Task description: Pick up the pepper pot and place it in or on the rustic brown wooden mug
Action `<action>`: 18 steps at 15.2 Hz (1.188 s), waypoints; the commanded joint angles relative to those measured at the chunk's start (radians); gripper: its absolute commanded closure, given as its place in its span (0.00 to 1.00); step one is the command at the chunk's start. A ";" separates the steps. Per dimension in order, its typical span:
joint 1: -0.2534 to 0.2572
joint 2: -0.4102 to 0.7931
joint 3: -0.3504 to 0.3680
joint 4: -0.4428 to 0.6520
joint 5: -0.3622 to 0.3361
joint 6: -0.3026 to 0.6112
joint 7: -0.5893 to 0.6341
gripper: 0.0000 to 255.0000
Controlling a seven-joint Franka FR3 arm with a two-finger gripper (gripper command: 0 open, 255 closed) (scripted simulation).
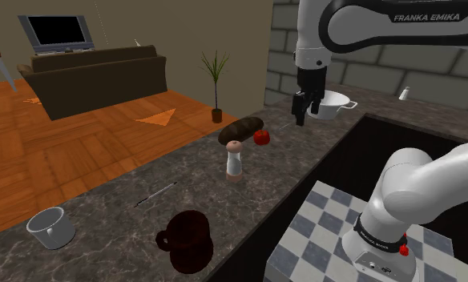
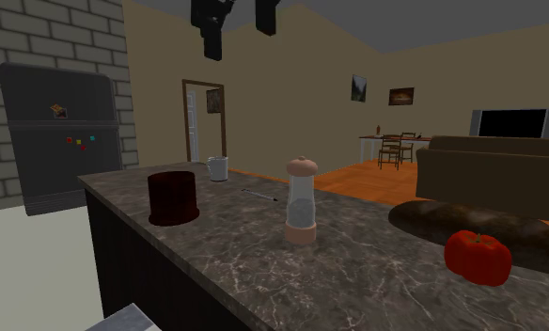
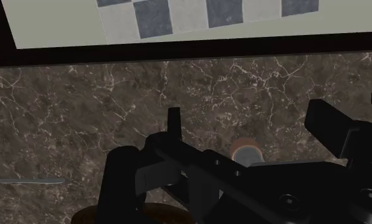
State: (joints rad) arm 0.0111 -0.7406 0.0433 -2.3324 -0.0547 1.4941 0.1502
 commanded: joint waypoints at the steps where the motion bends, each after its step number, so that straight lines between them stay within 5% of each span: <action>1: 0.000 0.000 0.000 0.000 0.000 0.000 0.000 0.00; 10: 0.009 0.195 0.021 -0.067 0.027 0.369 0.044 0.00; 18: 0.012 0.439 0.043 -0.021 0.032 0.663 0.080 0.00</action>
State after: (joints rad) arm 0.0235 -0.3357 0.0845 -2.3630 -0.0217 2.1176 0.2269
